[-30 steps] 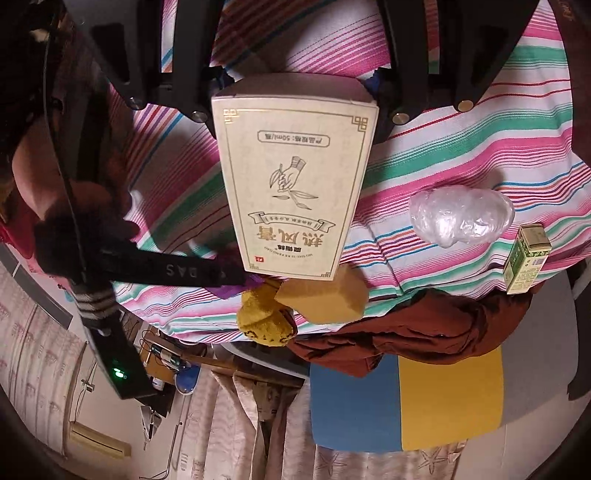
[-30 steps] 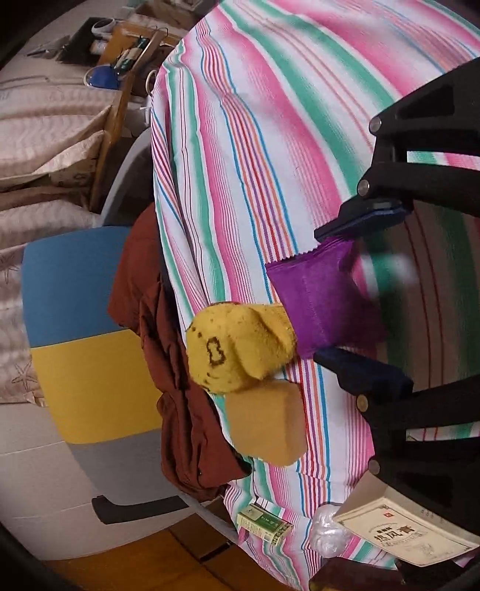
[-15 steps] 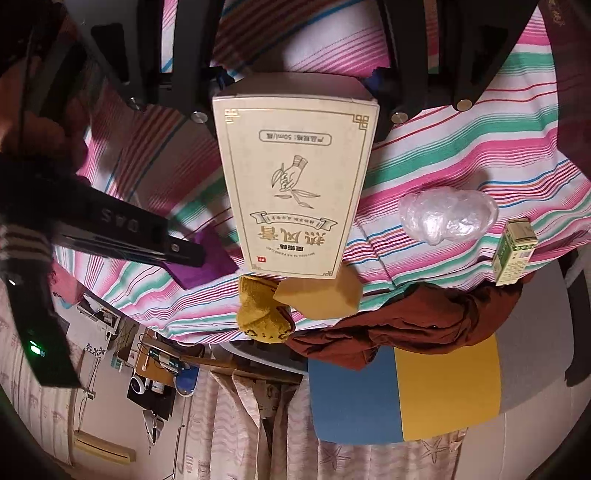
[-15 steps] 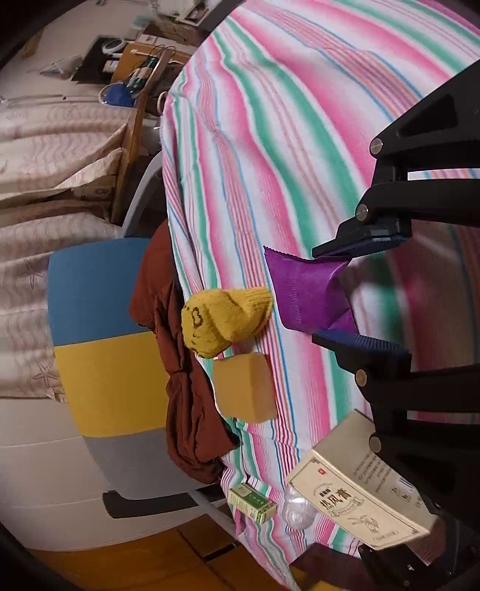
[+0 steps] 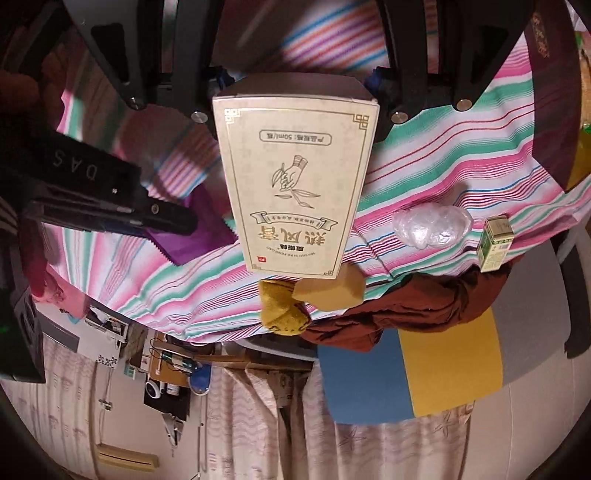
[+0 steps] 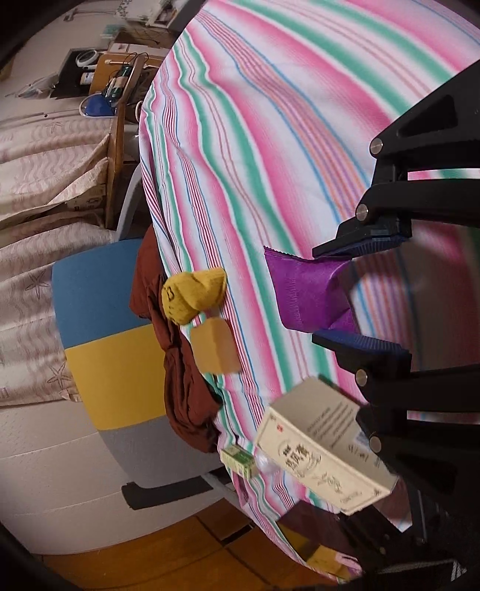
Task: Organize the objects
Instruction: 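Carry the medicine box and purple cloth toward the gold tray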
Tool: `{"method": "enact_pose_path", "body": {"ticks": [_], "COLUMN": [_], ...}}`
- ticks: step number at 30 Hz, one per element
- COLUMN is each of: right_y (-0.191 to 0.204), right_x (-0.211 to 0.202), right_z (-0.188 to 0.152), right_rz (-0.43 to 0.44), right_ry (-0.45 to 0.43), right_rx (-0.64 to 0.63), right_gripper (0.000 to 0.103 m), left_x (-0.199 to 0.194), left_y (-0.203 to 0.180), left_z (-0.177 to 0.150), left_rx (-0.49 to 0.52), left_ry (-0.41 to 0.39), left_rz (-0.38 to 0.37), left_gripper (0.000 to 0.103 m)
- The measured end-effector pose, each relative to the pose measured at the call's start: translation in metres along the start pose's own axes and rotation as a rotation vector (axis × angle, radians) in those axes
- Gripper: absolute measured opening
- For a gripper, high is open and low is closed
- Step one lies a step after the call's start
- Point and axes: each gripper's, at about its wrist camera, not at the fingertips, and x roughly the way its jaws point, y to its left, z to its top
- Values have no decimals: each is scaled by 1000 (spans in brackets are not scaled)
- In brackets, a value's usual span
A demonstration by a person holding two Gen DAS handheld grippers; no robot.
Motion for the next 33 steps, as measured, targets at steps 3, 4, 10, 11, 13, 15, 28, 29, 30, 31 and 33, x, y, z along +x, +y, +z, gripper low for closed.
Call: {"method": "enact_pose_path", "body": {"ticks": [3, 4, 10, 11, 13, 15, 28, 29, 30, 31, 33], "right_y": [6, 7, 14, 16, 24, 32, 138, 147, 155, 165, 182], "right_x": [-10, -12, -30, -32, -38, -42, -71, -73, -74, -76, -77], "right_z": [-10, -12, -24, -25, -27, -29, -29, -30, -30, -32, -35], "right_rz": [7, 8, 29, 35, 53, 72, 287, 306, 324, 347, 393], "right_ry": [5, 7, 18, 18, 21, 21, 26, 28, 30, 36, 52], "right_rx": [3, 10, 42, 41, 35, 25, -161, -179, -197, -218, -252], "right_gripper": [38, 38, 39, 39, 39, 39, 39, 39, 39, 39, 39], "left_x": [-9, -14, -50, -57, -75, -90, -154, -159, -162, -165, -170], "left_y": [2, 4, 22, 25, 33, 45, 177, 188, 201, 213, 235], "left_z": [-5, -8, -16, -17, -19, -22, -62, -64, -66, -67, -69], "left_rx": [-11, -24, -105, -106, -113, -148, -525, -548, -574, -599, -638], "left_ry": [-10, -15, -62, -67, -88, -104, -69, -71, -73, -71, -66], "left_rz": [0, 0, -39, -46, -43, -49, 28, 31, 33, 32, 50], "left_gripper": [52, 52, 52, 52, 52, 52, 52, 52, 52, 52, 52]}}
